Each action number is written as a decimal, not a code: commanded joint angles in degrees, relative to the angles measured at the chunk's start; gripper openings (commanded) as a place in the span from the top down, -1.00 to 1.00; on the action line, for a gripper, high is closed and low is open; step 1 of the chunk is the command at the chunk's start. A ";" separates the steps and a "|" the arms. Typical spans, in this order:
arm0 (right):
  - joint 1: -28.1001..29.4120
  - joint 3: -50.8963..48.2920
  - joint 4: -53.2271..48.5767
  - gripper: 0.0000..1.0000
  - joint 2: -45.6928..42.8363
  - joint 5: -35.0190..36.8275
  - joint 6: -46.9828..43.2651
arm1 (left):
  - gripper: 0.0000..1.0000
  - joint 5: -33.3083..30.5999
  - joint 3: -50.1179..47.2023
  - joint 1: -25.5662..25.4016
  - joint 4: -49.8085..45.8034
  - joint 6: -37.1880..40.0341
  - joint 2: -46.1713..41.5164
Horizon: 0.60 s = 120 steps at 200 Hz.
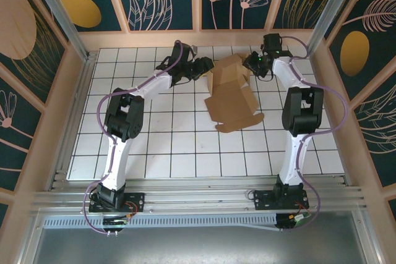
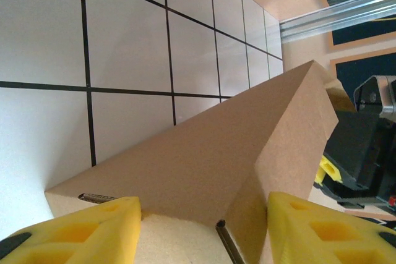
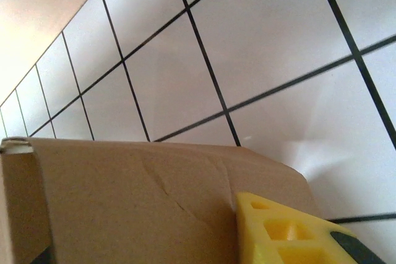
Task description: Fold the paper box
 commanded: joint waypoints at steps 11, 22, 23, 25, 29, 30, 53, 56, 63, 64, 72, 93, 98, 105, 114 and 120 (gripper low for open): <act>2.53 6.66 -3.87 0.39 2.53 -6.66 -0.55 | -0.08 2.59 -1.58 -1.96 -5.67 1.25 0.98; 3.01 6.98 -4.24 0.39 2.59 -6.39 -0.62 | -0.08 2.55 -1.57 -1.96 -5.76 1.32 0.98; 3.06 6.93 -4.24 0.39 2.58 -6.38 -0.63 | -0.08 2.55 -1.57 -1.91 -5.72 1.32 0.99; 3.15 6.80 -4.22 0.39 2.51 -6.31 -0.74 | -0.08 2.55 -1.58 -1.95 -5.73 1.38 0.94; 3.40 6.47 -4.15 0.39 2.31 -6.10 -0.96 | -0.08 2.55 -1.50 -1.96 -5.75 1.33 0.87; 3.44 6.41 -4.15 0.39 2.27 -6.06 -1.02 | -0.08 2.55 -1.50 -1.96 -5.71 1.32 0.85; 4.68 2.28 -2.15 0.39 -0.25 -4.85 -1.43 | -0.09 2.37 -1.27 -1.96 -5.85 1.35 0.82; 4.76 1.29 -1.36 0.39 -0.68 -4.73 -1.43 | -0.09 2.37 -1.27 -1.96 -5.85 1.31 0.76; 4.91 -0.90 0.35 0.39 -1.83 -4.26 -1.63 | -0.09 2.33 -1.23 -1.96 -5.85 1.32 0.72; 4.94 -1.23 0.56 0.38 -1.92 -4.13 -1.66 | -0.09 2.30 -1.23 -1.96 -5.90 1.32 0.69; 4.86 -3.46 2.04 0.36 -3.04 -2.74 -2.50 | -0.09 2.28 -1.12 -1.89 -6.06 1.36 0.60; 4.35 -5.90 1.74 0.33 -4.72 1.88 -6.79 | -0.11 1.79 -0.70 -1.96 -7.31 2.47 0.45; 4.26 -6.43 1.96 0.34 -5.28 2.77 -7.59 | -0.11 1.54 -0.62 -1.96 -7.79 2.92 0.31; 4.08 -7.63 3.05 0.38 -6.27 3.72 -8.39 | -0.14 0.90 -0.53 -1.96 -8.39 3.97 -0.04; 3.91 -9.12 4.69 0.47 -7.51 4.28 -9.21 | -0.20 -0.81 -0.57 -1.96 -9.12 5.66 -0.88; 3.98 -9.60 5.32 0.54 -8.15 4.77 -9.70 | -0.23 -2.24 -0.88 -1.96 -9.35 6.68 -1.75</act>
